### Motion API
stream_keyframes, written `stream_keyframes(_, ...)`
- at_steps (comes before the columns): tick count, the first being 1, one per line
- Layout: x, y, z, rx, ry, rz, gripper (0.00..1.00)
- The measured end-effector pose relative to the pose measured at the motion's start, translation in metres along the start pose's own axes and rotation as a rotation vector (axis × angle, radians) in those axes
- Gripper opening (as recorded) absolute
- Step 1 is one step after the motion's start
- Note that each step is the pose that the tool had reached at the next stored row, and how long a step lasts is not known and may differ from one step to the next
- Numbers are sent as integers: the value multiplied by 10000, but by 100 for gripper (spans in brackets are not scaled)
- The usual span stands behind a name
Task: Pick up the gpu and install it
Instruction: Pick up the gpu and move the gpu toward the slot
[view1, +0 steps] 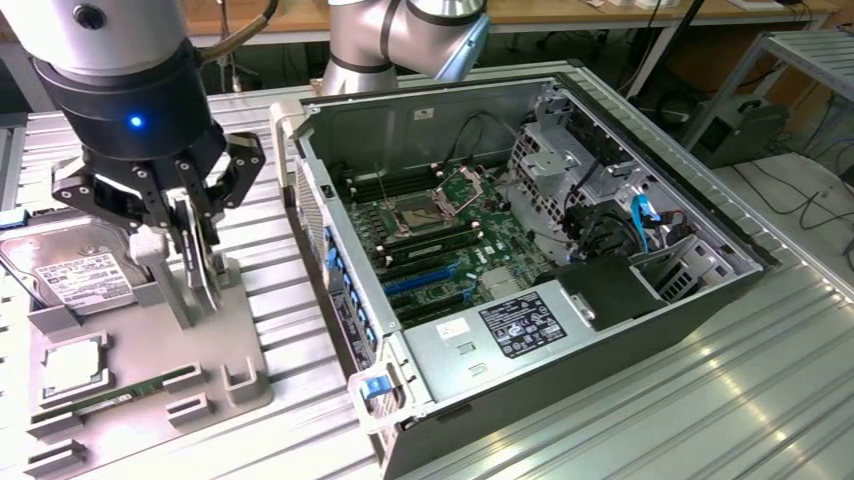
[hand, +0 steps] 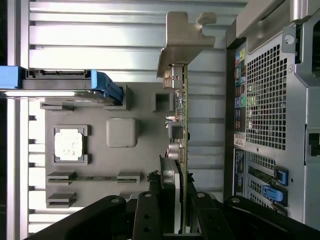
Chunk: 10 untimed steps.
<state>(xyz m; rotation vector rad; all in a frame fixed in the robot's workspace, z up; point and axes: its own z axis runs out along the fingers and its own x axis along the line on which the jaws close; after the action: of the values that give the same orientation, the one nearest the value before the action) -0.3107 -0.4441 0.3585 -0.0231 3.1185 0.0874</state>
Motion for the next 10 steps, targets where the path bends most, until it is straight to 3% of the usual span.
stream_keyframes(10, -5, 12, -222, -1, -1, 0, 28)
